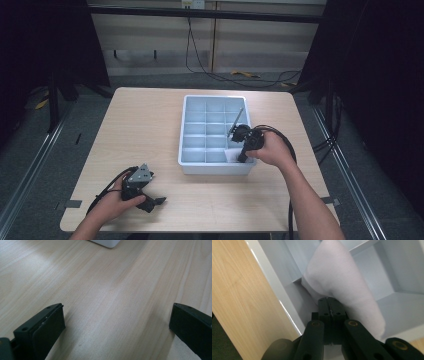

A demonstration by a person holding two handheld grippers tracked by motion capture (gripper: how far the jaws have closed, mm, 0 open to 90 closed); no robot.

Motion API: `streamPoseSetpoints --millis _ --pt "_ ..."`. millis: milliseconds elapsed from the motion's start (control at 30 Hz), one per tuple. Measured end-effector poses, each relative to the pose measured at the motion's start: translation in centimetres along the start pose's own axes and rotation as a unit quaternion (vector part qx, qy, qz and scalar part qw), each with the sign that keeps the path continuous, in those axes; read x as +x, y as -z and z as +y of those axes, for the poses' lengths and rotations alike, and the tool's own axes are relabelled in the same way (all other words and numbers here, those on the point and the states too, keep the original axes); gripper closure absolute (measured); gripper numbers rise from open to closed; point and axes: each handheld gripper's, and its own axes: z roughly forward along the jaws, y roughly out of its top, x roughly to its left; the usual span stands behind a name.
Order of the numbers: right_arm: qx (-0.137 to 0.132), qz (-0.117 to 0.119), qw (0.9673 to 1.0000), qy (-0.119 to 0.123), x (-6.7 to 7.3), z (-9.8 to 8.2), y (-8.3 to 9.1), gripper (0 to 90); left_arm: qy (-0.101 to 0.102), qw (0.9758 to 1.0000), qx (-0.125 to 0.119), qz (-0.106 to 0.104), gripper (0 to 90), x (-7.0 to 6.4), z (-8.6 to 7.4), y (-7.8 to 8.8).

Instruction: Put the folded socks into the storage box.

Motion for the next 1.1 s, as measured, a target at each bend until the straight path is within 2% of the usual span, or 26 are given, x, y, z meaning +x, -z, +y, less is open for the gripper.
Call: streamPoseSetpoints --millis 267,567,667,900,1033,1100 --pt "-0.013 -0.014 0.9998 -0.004 -0.5 0.5 2.7 89.3 0.0 1.0 0.0 0.0 0.0 0.0 0.0 0.0" --pt "-0.023 -0.026 0.9994 -0.009 -1.5 1.6 4.2 88.7 0.0 1.0 0.0 0.0 0.0 0.0 0.0 0.0" --pt "-0.022 -0.026 0.9994 -0.01 -1.8 1.8 4.1 88.8 0.0 1.0 0.0 0.0 0.0 0.0 0.0 0.0" --pt "-0.015 -0.021 0.9996 -0.009 -2.2 2.4 2.6 88.5 0.0 1.0 0.0 0.0 0.0 0.0 0.0 0.0" --pt "-0.004 -0.015 0.9999 -0.007 -2.1 2.4 1.7 88.5 0.0 1.0 0.0 0.0 0.0 0.0 0.0 0.0" --pt "-0.01 -0.013 0.9998 -0.008 -1.9 2.2 1.4 88.7 0.0 1.0 0.0 0.0 0.0 0.0 0.0 0.0"
